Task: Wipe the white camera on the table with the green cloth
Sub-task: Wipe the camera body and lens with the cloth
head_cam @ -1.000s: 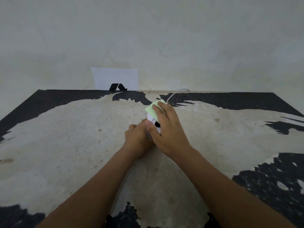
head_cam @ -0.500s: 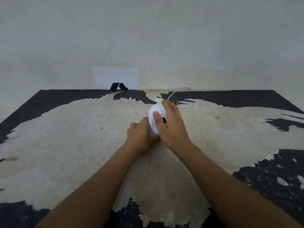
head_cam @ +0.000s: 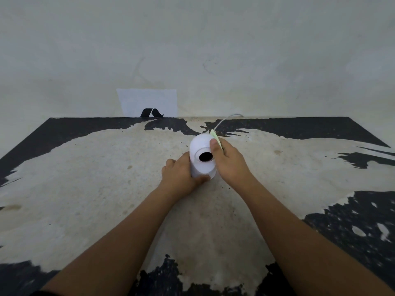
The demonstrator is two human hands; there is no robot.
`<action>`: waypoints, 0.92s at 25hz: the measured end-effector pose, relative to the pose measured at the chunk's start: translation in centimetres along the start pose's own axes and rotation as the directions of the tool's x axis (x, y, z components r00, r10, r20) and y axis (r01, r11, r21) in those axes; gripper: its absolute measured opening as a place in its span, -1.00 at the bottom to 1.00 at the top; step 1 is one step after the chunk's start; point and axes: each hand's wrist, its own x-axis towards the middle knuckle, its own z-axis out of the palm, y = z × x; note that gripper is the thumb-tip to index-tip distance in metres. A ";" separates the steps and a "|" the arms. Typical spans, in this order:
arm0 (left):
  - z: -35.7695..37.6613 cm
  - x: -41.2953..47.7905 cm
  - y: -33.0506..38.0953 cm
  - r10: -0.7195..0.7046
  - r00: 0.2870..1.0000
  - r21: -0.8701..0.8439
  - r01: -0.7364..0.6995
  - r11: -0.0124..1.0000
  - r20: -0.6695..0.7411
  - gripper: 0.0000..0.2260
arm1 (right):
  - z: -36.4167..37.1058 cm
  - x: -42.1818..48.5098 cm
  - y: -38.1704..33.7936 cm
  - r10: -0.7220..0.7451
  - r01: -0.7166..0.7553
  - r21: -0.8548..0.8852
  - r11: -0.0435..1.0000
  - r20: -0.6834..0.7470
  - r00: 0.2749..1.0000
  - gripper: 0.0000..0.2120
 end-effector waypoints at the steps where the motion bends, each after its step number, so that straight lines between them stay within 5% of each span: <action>1: 0.0 -0.1 0.0 0.002 1.000 0.013 -0.002 1.000 0.006 -0.31 | -0.1 -0.6 0.5 -0.001 0.001 0.000 1.000 -0.014 1.000 -0.62; 7: -0.5 -0.7 0.0 -0.033 0.998 0.144 0.025 0.989 0.048 -0.34 | -1.3 -3.0 2.2 -0.019 0.009 -0.218 0.976 -0.044 0.999 -0.84; 13: -2.6 -4.6 0.0 0.067 0.997 -0.407 -0.080 0.910 -0.045 -0.44 | -1.7 -4.4 1.6 -0.011 0.015 -0.031 0.999 0.129 0.992 -0.82; 17: -3.1 -4.2 0.8 0.154 0.986 -0.464 -0.110 0.879 0.058 -0.74 | -1.5 -4.2 1.0 -0.033 0.013 0.092 0.996 0.215 0.976 -0.87; 23: -2.2 -2.2 -0.4 0.059 0.996 -0.511 -0.086 0.856 -0.070 -0.94 | -3.2 -1.3 0.6 0.017 -0.004 0.117 0.993 -0.103 0.995 -0.90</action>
